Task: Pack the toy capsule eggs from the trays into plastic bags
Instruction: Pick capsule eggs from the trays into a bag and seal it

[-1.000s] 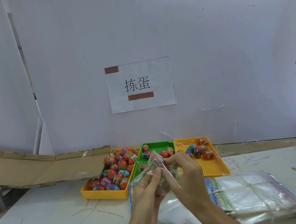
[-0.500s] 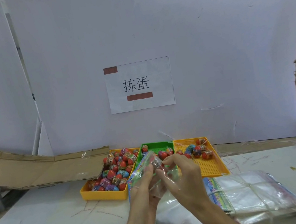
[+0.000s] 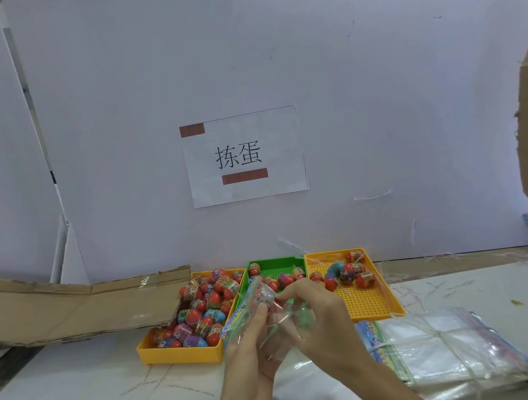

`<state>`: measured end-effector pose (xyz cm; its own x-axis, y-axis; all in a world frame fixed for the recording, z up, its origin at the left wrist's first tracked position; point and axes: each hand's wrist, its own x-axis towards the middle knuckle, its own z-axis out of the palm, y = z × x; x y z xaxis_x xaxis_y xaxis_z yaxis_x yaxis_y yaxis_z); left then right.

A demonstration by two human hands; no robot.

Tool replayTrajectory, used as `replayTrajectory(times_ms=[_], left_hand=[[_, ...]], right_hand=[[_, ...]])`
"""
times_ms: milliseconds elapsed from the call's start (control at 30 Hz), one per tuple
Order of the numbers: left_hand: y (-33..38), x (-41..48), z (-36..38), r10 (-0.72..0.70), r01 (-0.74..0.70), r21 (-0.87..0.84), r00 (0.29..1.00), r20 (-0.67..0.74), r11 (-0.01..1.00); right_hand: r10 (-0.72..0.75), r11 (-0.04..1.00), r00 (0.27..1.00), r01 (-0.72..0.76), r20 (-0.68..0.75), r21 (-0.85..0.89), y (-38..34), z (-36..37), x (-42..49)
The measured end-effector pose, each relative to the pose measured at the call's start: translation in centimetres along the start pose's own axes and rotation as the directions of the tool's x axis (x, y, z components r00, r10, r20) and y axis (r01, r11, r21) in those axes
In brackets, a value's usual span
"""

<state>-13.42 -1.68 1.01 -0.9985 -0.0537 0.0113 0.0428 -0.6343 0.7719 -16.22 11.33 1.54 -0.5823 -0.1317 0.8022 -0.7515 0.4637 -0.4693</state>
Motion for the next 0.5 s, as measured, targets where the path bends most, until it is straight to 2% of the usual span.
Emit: replayTrajectory(times_ms=[100, 167, 400, 500], left_hand=[[0.3, 0.3, -0.2, 0.007, -0.009, -0.053, 0.999, -0.042, 0.999], [0.4, 0.6, -0.5, 0.007, -0.013, -0.099, 0.998, -0.062, 0.995], [1.3, 1.2, -1.3, 0.056, -0.088, -0.213, 0.987, -0.149, 0.973], [1.6, 1.3, -1.6, 0.069, -0.116, -0.263, 0.981, -0.182, 0.958]], right_hand=[[-0.022, 0.999, 0.992, 0.019, 0.122, 0.027, 0.5, -0.4, 0.5], [-0.003, 0.999, 0.989, -0.002, 0.151, 0.035, 0.8, -0.6, 0.7], [0.106, 0.987, 0.993, -0.112, 0.055, 0.113, 1.3, -1.8, 1.3], [0.171, 0.977, 0.982, -0.158, -0.083, 0.144, 1.5, -2.7, 2.0]])
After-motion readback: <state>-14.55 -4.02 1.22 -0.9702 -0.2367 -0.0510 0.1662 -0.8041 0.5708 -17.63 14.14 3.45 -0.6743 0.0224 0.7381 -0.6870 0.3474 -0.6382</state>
